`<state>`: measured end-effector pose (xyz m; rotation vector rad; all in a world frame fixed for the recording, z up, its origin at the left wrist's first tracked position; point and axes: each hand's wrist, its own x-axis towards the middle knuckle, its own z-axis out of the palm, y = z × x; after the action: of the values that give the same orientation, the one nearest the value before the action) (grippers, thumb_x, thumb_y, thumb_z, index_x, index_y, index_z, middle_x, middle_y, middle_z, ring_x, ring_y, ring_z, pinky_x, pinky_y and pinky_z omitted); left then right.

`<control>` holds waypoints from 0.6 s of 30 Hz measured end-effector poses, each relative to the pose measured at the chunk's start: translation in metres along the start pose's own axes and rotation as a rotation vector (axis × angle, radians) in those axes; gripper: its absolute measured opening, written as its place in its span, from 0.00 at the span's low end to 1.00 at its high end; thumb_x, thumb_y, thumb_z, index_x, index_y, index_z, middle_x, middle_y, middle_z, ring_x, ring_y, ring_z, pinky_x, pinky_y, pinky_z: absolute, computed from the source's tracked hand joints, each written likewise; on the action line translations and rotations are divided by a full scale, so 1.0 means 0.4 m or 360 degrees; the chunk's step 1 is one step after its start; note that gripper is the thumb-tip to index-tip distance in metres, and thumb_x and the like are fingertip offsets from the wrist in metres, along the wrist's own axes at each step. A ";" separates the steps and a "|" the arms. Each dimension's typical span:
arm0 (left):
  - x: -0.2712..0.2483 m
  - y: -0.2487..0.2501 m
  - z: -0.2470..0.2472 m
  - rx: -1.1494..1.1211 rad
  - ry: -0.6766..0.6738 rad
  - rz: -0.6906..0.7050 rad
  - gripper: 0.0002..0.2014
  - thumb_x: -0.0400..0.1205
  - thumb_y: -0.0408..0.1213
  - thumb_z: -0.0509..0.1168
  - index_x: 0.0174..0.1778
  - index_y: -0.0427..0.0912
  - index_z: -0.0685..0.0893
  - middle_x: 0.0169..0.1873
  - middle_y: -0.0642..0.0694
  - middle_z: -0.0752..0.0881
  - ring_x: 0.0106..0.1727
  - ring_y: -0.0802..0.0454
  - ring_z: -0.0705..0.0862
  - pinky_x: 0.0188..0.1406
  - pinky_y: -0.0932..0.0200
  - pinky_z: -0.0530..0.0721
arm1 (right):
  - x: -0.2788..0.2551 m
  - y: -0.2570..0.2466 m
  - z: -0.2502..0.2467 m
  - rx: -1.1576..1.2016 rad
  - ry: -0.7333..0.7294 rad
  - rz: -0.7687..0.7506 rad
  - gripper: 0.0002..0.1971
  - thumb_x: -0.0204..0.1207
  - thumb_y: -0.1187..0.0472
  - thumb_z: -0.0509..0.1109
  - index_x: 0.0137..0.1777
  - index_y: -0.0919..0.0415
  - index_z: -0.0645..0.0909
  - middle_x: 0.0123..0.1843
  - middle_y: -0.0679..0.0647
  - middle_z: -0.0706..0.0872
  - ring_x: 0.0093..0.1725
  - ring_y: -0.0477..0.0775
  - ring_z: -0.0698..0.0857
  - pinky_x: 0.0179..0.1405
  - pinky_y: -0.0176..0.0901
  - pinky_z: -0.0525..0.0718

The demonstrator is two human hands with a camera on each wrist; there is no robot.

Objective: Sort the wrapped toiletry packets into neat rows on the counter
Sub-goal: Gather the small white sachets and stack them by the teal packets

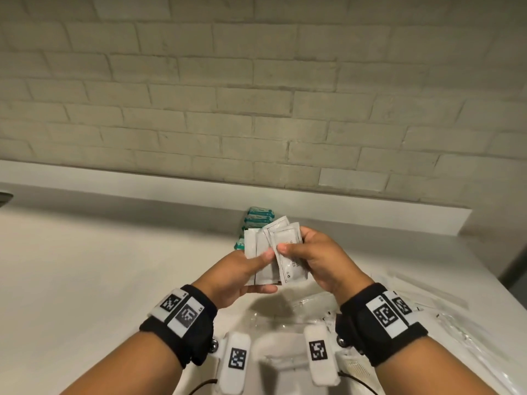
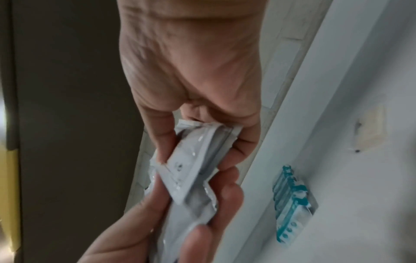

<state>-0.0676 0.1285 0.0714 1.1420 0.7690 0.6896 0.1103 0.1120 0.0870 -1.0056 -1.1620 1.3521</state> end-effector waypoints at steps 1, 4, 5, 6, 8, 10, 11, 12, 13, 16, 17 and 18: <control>0.001 0.002 0.000 -0.0062 -0.0029 -0.0033 0.24 0.82 0.55 0.58 0.66 0.43 0.82 0.56 0.38 0.90 0.55 0.40 0.89 0.46 0.53 0.91 | 0.003 -0.008 -0.004 -0.0034 0.0030 -0.0060 0.14 0.72 0.79 0.69 0.54 0.66 0.84 0.45 0.60 0.91 0.41 0.55 0.89 0.41 0.42 0.90; 0.007 0.012 -0.010 -0.0288 0.0034 -0.0127 0.28 0.84 0.59 0.53 0.65 0.41 0.83 0.52 0.34 0.89 0.46 0.41 0.91 0.35 0.58 0.90 | 0.002 -0.038 -0.034 -0.0207 0.0033 -0.0200 0.14 0.71 0.83 0.67 0.43 0.63 0.82 0.34 0.49 0.89 0.34 0.45 0.85 0.37 0.34 0.84; 0.009 0.016 -0.012 -0.0326 0.0116 -0.0102 0.22 0.84 0.52 0.59 0.64 0.39 0.84 0.49 0.35 0.89 0.42 0.45 0.91 0.32 0.61 0.89 | -0.001 -0.046 -0.043 -0.0310 -0.0015 -0.0180 0.14 0.70 0.84 0.67 0.42 0.64 0.82 0.33 0.48 0.88 0.33 0.43 0.85 0.36 0.33 0.82; 0.013 0.017 -0.016 -0.0338 0.0211 -0.0055 0.16 0.82 0.43 0.65 0.62 0.38 0.84 0.47 0.38 0.89 0.39 0.49 0.91 0.30 0.64 0.87 | -0.006 -0.048 -0.053 -0.0424 -0.0078 -0.0128 0.14 0.70 0.85 0.67 0.43 0.65 0.82 0.33 0.48 0.88 0.34 0.43 0.85 0.36 0.32 0.82; 0.023 0.019 -0.027 -0.0361 0.0390 0.0049 0.12 0.79 0.29 0.69 0.59 0.39 0.85 0.45 0.42 0.89 0.34 0.55 0.88 0.26 0.67 0.84 | -0.018 -0.040 -0.074 -0.0586 -0.0160 0.0016 0.14 0.71 0.84 0.67 0.47 0.65 0.83 0.36 0.50 0.89 0.36 0.45 0.86 0.38 0.33 0.83; 0.030 0.022 -0.041 -0.0311 0.0525 0.0145 0.12 0.78 0.27 0.69 0.57 0.41 0.85 0.41 0.44 0.90 0.34 0.57 0.86 0.25 0.67 0.82 | -0.036 -0.030 -0.089 -0.0624 -0.0112 0.0132 0.13 0.74 0.81 0.67 0.49 0.63 0.83 0.37 0.52 0.89 0.36 0.49 0.85 0.34 0.35 0.83; 0.031 0.024 -0.045 -0.0262 0.0573 0.0181 0.12 0.78 0.27 0.69 0.56 0.41 0.85 0.39 0.46 0.90 0.35 0.57 0.86 0.25 0.67 0.81 | -0.044 -0.025 -0.098 -0.0607 -0.0068 0.0159 0.11 0.76 0.79 0.66 0.50 0.64 0.82 0.37 0.54 0.89 0.34 0.50 0.85 0.31 0.34 0.82; 0.032 0.024 -0.050 -0.0209 0.0613 0.0210 0.11 0.78 0.28 0.70 0.55 0.41 0.85 0.38 0.47 0.91 0.34 0.58 0.86 0.26 0.67 0.81 | -0.051 -0.023 -0.103 -0.0572 -0.0027 0.0184 0.10 0.77 0.78 0.66 0.52 0.65 0.81 0.38 0.57 0.89 0.32 0.50 0.86 0.28 0.34 0.82; 0.031 0.024 -0.051 -0.0161 0.0639 0.0232 0.10 0.78 0.29 0.70 0.54 0.41 0.85 0.37 0.47 0.91 0.35 0.58 0.86 0.26 0.66 0.81 | -0.054 -0.023 -0.107 -0.0539 0.0023 0.0200 0.09 0.78 0.76 0.66 0.53 0.65 0.81 0.39 0.59 0.88 0.32 0.51 0.87 0.28 0.36 0.82; 0.038 0.018 -0.050 -0.0028 0.0668 0.0243 0.07 0.79 0.30 0.70 0.52 0.42 0.86 0.42 0.44 0.90 0.39 0.54 0.86 0.27 0.66 0.82 | -0.049 -0.037 -0.101 -0.0489 0.0157 0.0173 0.10 0.75 0.63 0.72 0.55 0.60 0.82 0.45 0.68 0.84 0.43 0.64 0.78 0.47 0.54 0.74; 0.039 0.017 -0.046 0.0023 0.0668 0.0236 0.06 0.79 0.31 0.70 0.50 0.42 0.86 0.44 0.43 0.90 0.40 0.53 0.86 0.28 0.65 0.82 | -0.044 -0.043 -0.095 -0.0443 0.0166 0.0171 0.12 0.72 0.61 0.72 0.55 0.58 0.83 0.46 0.69 0.82 0.46 0.65 0.76 0.49 0.58 0.71; 0.041 0.016 -0.041 0.0065 0.0647 0.0238 0.05 0.79 0.31 0.70 0.49 0.42 0.86 0.45 0.42 0.90 0.41 0.52 0.86 0.28 0.65 0.82 | -0.039 -0.048 -0.087 -0.0390 0.0159 0.0167 0.13 0.71 0.61 0.71 0.56 0.58 0.82 0.47 0.70 0.82 0.47 0.67 0.75 0.50 0.60 0.70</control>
<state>-0.0726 0.1519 0.0707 1.1176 1.0497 1.0555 0.1497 0.1000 0.0994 -1.3111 -1.2341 1.2452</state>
